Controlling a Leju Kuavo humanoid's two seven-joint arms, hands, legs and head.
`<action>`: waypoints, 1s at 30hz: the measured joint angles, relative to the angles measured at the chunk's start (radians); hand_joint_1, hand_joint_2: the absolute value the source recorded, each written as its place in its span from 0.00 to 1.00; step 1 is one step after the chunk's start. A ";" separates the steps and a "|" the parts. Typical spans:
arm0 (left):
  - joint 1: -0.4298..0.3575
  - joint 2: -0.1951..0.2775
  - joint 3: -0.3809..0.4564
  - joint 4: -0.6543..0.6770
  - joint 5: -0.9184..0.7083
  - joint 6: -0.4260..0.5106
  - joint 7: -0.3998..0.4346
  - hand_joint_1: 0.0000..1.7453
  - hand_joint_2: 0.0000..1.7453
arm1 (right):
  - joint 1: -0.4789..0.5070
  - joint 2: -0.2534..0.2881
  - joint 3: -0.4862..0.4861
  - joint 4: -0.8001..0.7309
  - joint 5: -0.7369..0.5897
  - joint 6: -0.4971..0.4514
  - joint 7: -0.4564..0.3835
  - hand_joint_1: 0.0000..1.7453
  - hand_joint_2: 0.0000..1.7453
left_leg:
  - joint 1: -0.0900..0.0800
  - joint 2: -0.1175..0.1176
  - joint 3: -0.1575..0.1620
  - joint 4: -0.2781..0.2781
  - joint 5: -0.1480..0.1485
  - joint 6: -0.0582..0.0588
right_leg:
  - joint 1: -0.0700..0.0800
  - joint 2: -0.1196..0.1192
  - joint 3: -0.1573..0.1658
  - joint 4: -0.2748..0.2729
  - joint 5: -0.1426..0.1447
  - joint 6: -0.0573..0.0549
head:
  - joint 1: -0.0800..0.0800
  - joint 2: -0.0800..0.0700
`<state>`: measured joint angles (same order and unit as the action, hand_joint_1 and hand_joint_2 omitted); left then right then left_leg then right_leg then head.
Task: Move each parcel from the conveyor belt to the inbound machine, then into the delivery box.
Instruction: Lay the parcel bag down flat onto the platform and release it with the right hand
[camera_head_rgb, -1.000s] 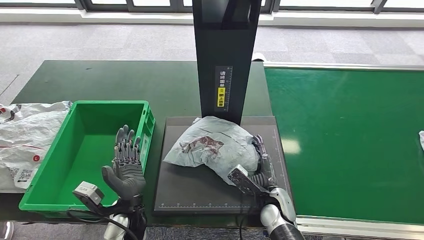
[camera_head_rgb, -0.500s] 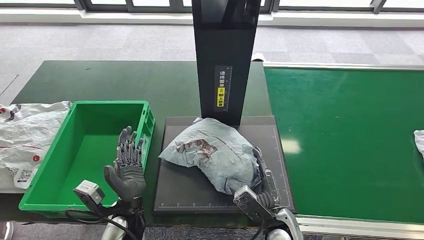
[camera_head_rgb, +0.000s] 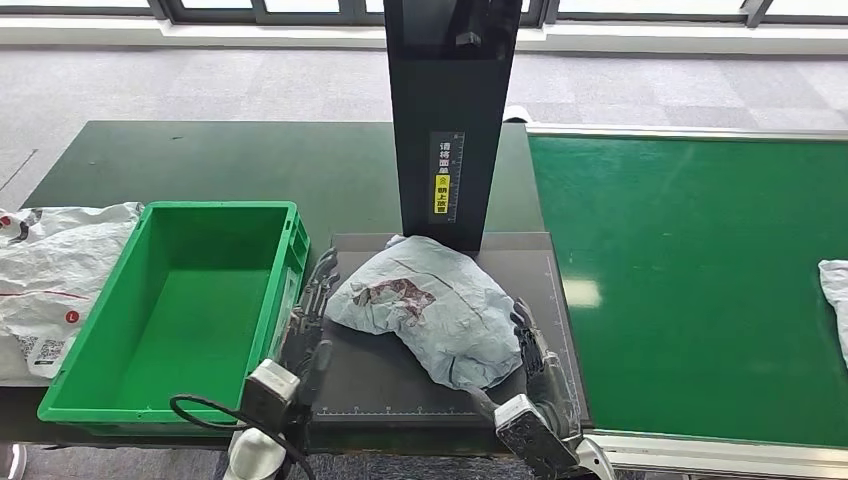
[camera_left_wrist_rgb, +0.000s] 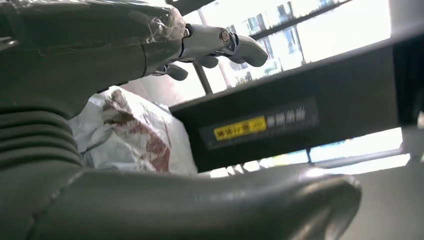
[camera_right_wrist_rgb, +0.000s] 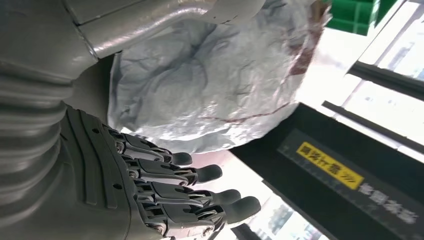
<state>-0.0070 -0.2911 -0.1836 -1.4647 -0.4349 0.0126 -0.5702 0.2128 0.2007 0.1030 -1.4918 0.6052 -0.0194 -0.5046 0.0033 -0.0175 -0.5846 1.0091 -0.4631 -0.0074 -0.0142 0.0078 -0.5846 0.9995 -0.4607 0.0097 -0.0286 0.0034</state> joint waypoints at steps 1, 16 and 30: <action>-0.020 0.000 -0.017 0.020 -0.062 0.020 0.014 0.00 1.00 | 0.000 0.000 0.000 -0.006 0.002 0.008 -0.012 0.00 1.00 | 0.000 0.000 0.000 0.000 0.000 0.000 | 0.000 0.000 0.000 0.000 0.000 0.000 | 0.000 0.000; -0.444 -0.042 -0.168 0.600 -0.263 0.172 0.067 0.00 1.00 | -0.028 -0.011 0.097 -0.085 -0.041 0.090 -0.102 0.00 1.00 | 0.000 0.001 0.001 0.000 0.002 0.000 | 0.000 0.002 0.001 0.001 0.003 0.001 | 0.000 0.000; -0.635 -0.078 -0.365 0.950 -0.229 0.209 0.290 0.00 1.00 | -0.152 -0.021 0.117 0.005 -0.054 0.122 -0.128 0.00 1.00 | 0.000 -0.001 -0.001 0.001 0.002 0.001 | 0.000 0.002 0.001 0.001 0.003 0.002 | 0.000 0.000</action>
<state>-0.6418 -0.3693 -0.5484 -0.5151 -0.6637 0.2220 -0.2807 0.0612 0.1796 0.2205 -1.4865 0.5510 0.1022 -0.6326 0.0028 -0.0181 -0.5852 1.0098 -0.4606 -0.0061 -0.0147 0.0093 -0.5837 1.0000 -0.4576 0.0112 -0.0283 0.0034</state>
